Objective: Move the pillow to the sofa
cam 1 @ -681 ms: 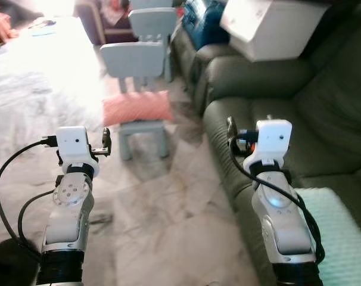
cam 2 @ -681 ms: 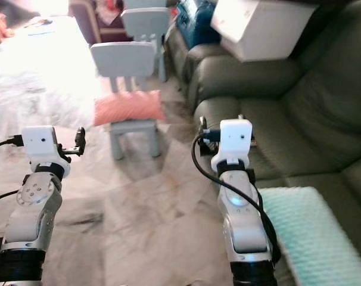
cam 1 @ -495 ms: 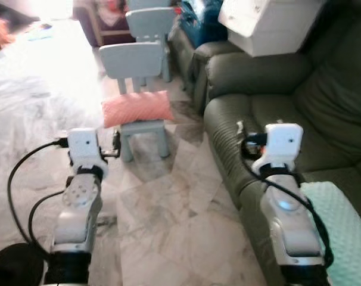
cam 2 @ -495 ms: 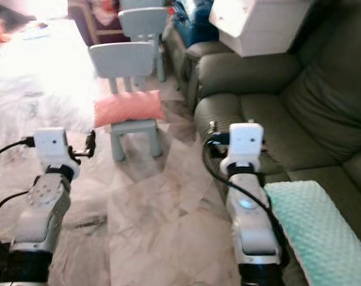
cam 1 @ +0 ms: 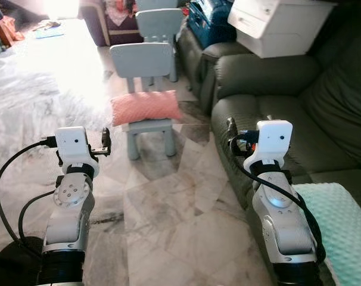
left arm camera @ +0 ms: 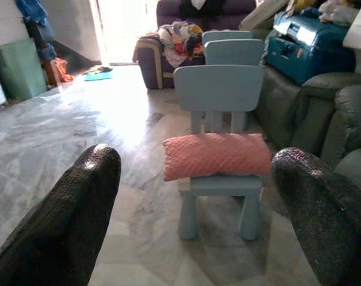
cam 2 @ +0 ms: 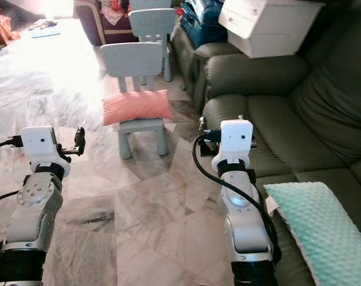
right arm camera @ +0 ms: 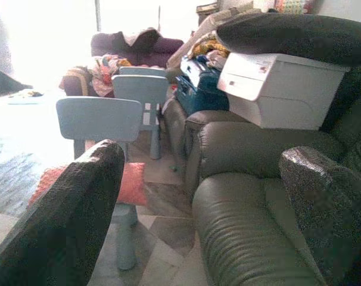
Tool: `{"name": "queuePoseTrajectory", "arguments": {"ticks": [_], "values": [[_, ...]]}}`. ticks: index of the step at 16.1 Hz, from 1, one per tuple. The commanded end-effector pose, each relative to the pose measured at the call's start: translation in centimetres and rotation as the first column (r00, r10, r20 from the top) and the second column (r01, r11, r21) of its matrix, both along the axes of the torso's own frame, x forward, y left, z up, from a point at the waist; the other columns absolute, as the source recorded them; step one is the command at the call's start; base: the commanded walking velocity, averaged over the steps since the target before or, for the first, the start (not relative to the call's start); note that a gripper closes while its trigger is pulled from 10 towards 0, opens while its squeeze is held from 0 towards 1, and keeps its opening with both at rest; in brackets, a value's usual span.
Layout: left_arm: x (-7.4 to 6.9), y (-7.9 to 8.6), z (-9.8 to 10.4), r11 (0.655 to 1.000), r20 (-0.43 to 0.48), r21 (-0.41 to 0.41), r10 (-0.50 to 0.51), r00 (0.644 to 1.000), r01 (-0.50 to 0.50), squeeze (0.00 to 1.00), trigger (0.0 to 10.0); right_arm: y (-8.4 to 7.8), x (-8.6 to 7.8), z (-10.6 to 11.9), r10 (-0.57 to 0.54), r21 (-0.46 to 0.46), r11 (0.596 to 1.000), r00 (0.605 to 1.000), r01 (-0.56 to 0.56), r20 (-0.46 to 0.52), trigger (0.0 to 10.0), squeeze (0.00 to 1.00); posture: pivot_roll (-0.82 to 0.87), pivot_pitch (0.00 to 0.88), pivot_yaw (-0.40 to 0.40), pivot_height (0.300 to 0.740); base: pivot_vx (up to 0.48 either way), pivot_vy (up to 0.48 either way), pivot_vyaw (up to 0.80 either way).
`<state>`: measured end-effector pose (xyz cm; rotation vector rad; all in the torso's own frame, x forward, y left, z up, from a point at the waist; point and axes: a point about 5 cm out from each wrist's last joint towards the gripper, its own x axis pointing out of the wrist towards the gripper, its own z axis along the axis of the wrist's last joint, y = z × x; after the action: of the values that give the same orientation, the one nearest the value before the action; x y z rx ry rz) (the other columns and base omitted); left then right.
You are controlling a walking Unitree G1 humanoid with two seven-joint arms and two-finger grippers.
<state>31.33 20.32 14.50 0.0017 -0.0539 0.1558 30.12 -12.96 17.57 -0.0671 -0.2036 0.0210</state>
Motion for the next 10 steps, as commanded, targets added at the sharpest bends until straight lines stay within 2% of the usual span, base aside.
{"name": "queuePoseTrajectory", "arguments": {"ticks": [1, 3, 6, 9, 10], "values": [[0.1, 0.3, 0.2, 1.000, 0.006, -0.006, 0.004, 1.000, -0.003, 0.00, 10.0, 0.0, 0.1, 0.2, 0.014, 0.014, 1.000, 1.000, -0.014, 0.012, 10.0, 0.00, -0.09, 0.097, -0.001, 0.740, 0.000, 0.000, 0.00], [0.0, 0.4, 0.4, 1.000, 0.021, -0.022, 0.004, 1.000, -0.004, 0.00, 10.0, 0.3, 0.0, 0.4, 0.035, 0.031, 0.999, 0.999, -0.036, 0.020, 10.0, 0.00, -0.09, 0.100, 0.002, 0.740, 0.000, 0.000, 0.00], [-0.4, 0.8, 0.3, 1.000, 0.027, -0.027, 0.009, 1.000, -0.008, 0.00, 10.0, 0.7, -0.3, 0.4, 0.082, 0.072, 0.994, 0.996, -0.083, 0.030, 10.0, 0.00, -0.09, 0.104, 0.004, 0.740, 0.329, 0.000, 0.00], [-1.1, 1.8, -0.2, 0.999, 0.009, -0.028, 0.024, 1.000, -0.023, 0.00, 10.0, 0.0, -0.8, 0.1, 0.085, 0.070, 0.994, 0.996, -0.087, 0.027, 10.0, 0.00, -0.08, 0.106, 0.000, 0.740, 0.306, 0.000, 0.00], [-1.4, 1.8, -0.3, 1.000, 0.006, -0.031, 0.000, 1.000, 0.000, 0.00, 10.0, -0.6, -1.0, -0.4, 0.078, 0.057, 0.995, 0.997, -0.079, 0.011, 10.0, 0.00, -0.08, 0.106, -0.002, 0.740, 0.000, 0.000, 0.00]]}}
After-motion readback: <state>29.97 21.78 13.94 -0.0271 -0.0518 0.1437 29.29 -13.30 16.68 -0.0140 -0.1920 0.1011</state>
